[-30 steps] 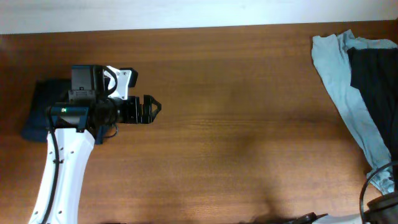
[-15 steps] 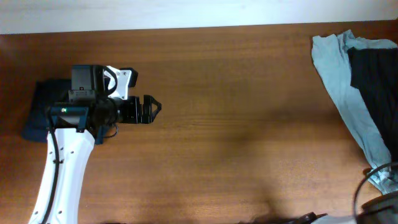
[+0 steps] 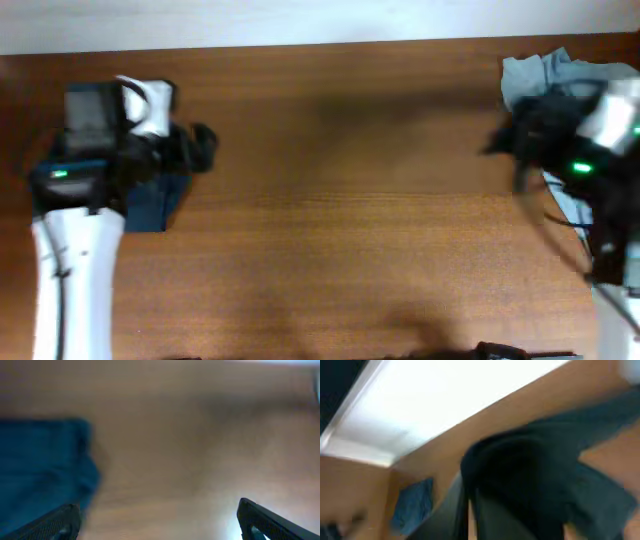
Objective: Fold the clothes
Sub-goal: 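Drag the green shirt leftward to the table center with the right gripper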
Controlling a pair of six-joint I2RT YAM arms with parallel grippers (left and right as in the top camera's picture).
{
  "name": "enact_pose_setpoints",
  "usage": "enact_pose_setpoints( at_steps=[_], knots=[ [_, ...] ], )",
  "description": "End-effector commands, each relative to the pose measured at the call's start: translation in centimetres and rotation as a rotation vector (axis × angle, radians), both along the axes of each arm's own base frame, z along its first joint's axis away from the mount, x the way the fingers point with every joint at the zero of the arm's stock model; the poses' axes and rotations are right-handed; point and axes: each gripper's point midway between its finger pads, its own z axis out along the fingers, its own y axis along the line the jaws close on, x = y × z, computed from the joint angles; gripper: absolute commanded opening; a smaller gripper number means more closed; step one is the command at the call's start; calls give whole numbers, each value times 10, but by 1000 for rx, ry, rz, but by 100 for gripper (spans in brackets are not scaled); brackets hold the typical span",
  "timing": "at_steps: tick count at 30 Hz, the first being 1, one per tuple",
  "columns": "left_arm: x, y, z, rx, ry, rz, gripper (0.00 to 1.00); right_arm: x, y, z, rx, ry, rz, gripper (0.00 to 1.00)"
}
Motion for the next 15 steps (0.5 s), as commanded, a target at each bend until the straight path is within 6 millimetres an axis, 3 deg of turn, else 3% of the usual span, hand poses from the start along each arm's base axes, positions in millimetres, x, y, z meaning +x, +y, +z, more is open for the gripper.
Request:
enact_pose_setpoints(
  at_steps=[1, 2, 5, 6, 7, 11, 15],
  knots=[
    [-11, 40, 91, 71, -230, 133, 99, -23, 112, 43, 56, -162, 365, 4],
    [-15, 44, 107, 77, -267, 147, 99, -33, 150, 57, 69, -235, 483, 4],
    [-31, 55, 145, 97, -364, 189, 100, -63, 237, 79, 125, -374, 686, 4],
    [-35, 57, 150, 101, -379, 197, 99, -60, 240, 76, 121, -364, 664, 4],
    [-43, 60, 155, 108, -391, 209, 99, -47, 238, 63, 94, -318, 597, 4],
    [-51, 59, 156, 108, -390, 212, 99, -2, 187, 11, -32, -134, 362, 4],
    [-49, 56, 154, 95, -382, 197, 99, 19, 132, -38, -174, 24, 234, 4]
  ],
)
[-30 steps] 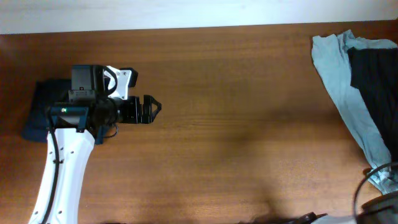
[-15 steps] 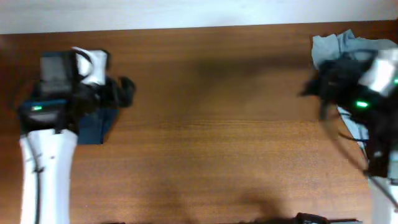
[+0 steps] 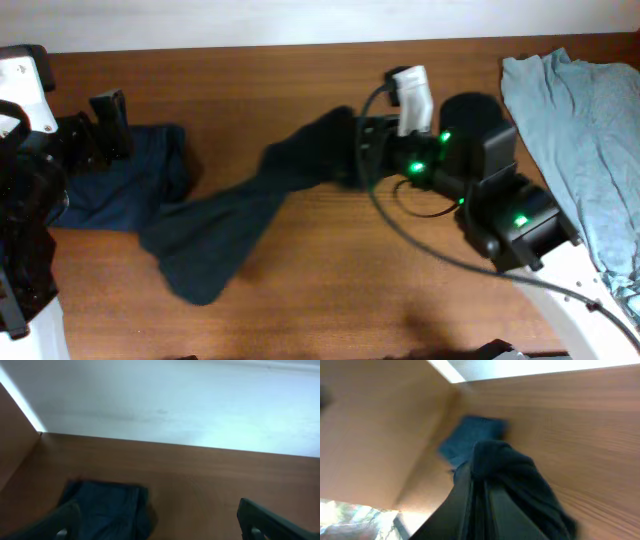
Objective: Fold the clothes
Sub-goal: 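Drag the green shirt leftward to the table center with the right gripper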
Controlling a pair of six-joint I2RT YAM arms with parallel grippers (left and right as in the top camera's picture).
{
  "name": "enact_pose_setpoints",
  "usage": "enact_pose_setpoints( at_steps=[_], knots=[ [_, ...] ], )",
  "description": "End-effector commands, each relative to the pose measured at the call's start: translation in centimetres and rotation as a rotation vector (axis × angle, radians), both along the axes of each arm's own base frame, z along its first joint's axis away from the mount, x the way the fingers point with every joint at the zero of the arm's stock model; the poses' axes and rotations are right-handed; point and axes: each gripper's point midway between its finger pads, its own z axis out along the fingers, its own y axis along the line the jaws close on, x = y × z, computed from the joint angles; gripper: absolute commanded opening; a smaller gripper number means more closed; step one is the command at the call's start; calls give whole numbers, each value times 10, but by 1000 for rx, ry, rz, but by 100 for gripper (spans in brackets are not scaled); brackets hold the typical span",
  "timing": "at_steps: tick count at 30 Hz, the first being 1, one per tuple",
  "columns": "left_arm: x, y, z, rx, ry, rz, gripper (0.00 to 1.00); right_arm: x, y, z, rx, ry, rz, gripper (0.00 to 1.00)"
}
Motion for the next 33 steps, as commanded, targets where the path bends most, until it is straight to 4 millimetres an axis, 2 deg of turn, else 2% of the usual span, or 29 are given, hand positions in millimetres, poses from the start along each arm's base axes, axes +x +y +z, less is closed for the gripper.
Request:
enact_pose_setpoints(
  at_steps=[1, 2, 3, 6, 8, 10, 13, 16, 17, 18, 22, 24, 25, 27, 28, 29, 31, 33],
  knots=[
    [2, -1, -1, -6, 4, -12, 99, 25, -57, -29, -158, 39, -170, 13],
    [3, -1, -2, -9, 7, -18, 99, 30, -76, -47, -223, 92, -220, 38],
    [5, -3, -3, -15, 13, -27, 99, 33, -94, -63, -285, 136, -269, 48],
    [6, -3, -8, -21, 31, -30, 99, 34, -141, -97, -417, 256, -410, 49],
    [9, -3, -19, -32, 72, -30, 99, 32, -169, -114, -444, 342, -471, 56],
    [13, -2, -30, -44, 114, -30, 99, 30, -181, -117, -439, 370, -495, 62],
    [20, -9, -56, -80, 212, -64, 99, 25, -181, -121, -424, 401, -479, 71],
    [32, -29, -96, -141, 351, -141, 99, 18, -178, -126, -423, 434, -456, 80],
    [38, -39, -116, -150, 418, -188, 99, 15, -177, -128, -425, 451, -448, 82],
    [41, -46, -126, -147, 448, -223, 99, 13, -177, -130, -429, 461, -446, 82],
    [52, -101, -183, -113, 587, -519, 99, 2, -178, -137, -446, 511, -438, 86],
    [56, -126, -220, -58, 678, -653, 99, -2, -179, -139, -452, 526, -435, 87],
    [57, -133, -231, -44, 705, -686, 99, -3, -179, -140, -455, 532, -434, 88],
    [60, -142, -254, -16, 767, -716, 99, -5, -179, -141, -457, 540, -432, 89],
    [63, -142, -275, 23, 829, -706, 97, -5, -179, -142, -459, 544, -432, 89],
    [64, -142, -287, 46, 864, -698, 96, -6, -179, -142, -459, 545, -431, 89],
    [65, -139, -322, 104, 970, -679, 95, -9, -180, -145, -466, 559, -431, 89],
    [64, -139, -342, 114, 1026, -680, 96, -11, -184, -147, -484, 568, -442, 90]
  ],
)
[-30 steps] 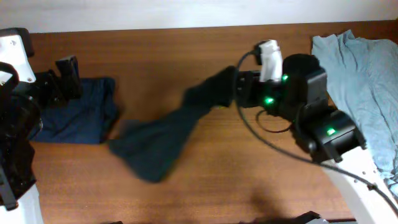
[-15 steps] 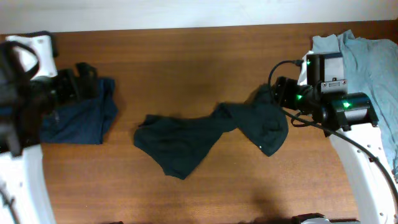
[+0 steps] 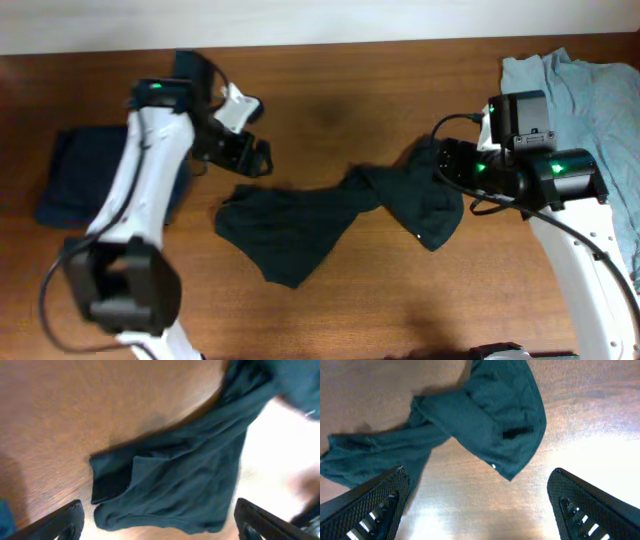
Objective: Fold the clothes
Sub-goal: 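Drag the green shirt leftward to the table center with the right gripper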
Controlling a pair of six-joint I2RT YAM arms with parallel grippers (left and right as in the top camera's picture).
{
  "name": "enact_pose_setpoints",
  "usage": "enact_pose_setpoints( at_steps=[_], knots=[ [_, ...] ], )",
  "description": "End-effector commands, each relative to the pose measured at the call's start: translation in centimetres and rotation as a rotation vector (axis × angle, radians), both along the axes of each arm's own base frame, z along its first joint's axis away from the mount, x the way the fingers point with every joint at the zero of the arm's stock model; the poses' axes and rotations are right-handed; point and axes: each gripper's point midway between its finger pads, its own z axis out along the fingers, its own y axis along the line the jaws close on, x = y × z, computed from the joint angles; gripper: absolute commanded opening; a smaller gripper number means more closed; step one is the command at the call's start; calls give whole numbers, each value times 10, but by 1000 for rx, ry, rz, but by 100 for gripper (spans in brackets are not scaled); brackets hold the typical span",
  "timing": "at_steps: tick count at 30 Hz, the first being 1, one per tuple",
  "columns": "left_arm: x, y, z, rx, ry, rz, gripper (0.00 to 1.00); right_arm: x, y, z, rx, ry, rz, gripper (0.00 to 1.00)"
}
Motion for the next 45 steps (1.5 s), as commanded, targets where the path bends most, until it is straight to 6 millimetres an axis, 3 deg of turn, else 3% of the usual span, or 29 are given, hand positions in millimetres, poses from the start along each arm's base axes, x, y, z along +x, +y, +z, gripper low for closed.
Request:
enact_pose_setpoints(
  at_steps=[1, 4, 7, 9, 13, 14, 16, 18, 21, 22, 28, 30, 36, 45],
  knots=[
    [-2, 8, -46, 100, 96, -63, 96, -2, -4, -1, -23, 1, -3, 90],
    [-6, 8, -81, 105, 171, -133, 95, -4, -7, -9, -37, 22, -10, 91],
    [0, 7, -103, 104, 181, -145, 89, -2, -6, -16, -39, 46, -10, 91],
    [5, 5, -109, 96, 172, -144, 78, -1, -6, -22, -41, 66, -10, 91],
    [16, -3, -110, 71, 126, -149, 67, 2, -6, -35, -45, 111, -9, 91],
    [18, -4, -110, 70, 114, -152, 62, 3, -6, -38, -46, 119, -9, 91],
    [19, -8, -111, 70, 106, -160, 38, 4, -6, -43, -47, 136, -8, 91],
    [17, -12, -111, 72, 109, -172, 28, 4, -6, -46, -49, 147, -8, 91],
    [12, -19, -110, 75, 114, -208, 4, 3, -6, -46, -49, 152, -8, 91],
    [11, -21, -110, 77, 115, -214, 3, 3, -6, -46, -49, 152, -8, 91],
    [-1, -9, -112, 144, 164, -227, 51, 1, -6, -47, -52, 160, -5, 91],
    [-1, -10, -112, 143, 163, -227, 61, 1, -6, -47, -52, 159, -5, 92],
    [-5, -11, -111, 140, 177, -243, 64, 1, -9, -47, -63, 161, -10, 92],
    [-6, -13, -79, 129, 185, -246, 64, 0, -12, -47, -89, 162, 4, 93]
  ],
)
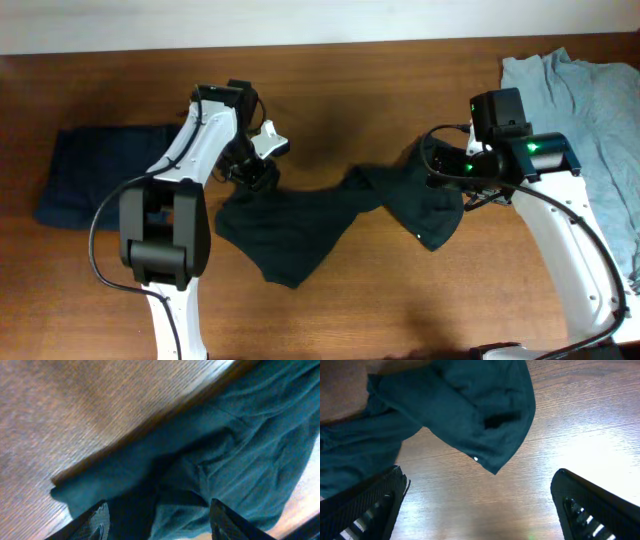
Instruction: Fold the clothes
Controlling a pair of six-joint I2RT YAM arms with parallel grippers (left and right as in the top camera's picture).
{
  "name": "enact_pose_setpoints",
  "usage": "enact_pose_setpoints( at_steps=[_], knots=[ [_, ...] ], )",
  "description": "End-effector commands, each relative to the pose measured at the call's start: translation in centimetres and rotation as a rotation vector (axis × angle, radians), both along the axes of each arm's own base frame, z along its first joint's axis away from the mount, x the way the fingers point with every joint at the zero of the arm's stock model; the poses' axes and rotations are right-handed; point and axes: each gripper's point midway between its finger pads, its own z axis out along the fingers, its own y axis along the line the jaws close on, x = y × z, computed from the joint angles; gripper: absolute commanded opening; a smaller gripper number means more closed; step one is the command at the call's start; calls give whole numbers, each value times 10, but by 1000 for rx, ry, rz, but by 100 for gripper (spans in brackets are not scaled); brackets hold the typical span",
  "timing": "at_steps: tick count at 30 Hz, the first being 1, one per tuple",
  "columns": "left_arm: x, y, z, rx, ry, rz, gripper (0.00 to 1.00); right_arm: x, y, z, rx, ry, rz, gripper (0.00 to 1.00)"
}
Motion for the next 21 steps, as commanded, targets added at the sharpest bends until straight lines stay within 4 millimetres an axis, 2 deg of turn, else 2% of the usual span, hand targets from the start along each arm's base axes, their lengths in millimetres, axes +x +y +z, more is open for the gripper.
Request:
enact_pose_setpoints(
  at_steps=[1, 4, 8, 11, 15, 17, 19, 20, 21],
  knots=[
    [6, -4, 17, -18, -35, -17, 64, -1, -4, -2, -24, 7, 3, 93],
    [5, -4, 17, -22, -31, -18, 66, -1, -4, -2, -24, 6, 3, 94],
    [-4, -22, 21, -147, -7, -88, 70, 1, -4, -2, -24, -1, 3, 95],
    [-8, -24, 10, -156, -2, -112, 70, 1, -4, -2, -24, -1, 3, 95],
    [-21, -23, -11, -155, 26, -136, 49, 0, -4, -2, -24, 0, 3, 95],
    [-19, -24, -13, -156, 15, -137, 46, 1, -4, -2, -24, -1, 3, 95],
    [-16, -23, -14, -152, 0, -139, 39, 1, -4, -2, -23, -1, 3, 95],
    [-13, -22, -15, -144, -13, -142, 30, 0, -4, -2, -23, 0, 3, 95],
    [-9, -21, -16, -136, -28, -144, 14, 0, -4, -2, -23, 0, 3, 95]
  ],
)
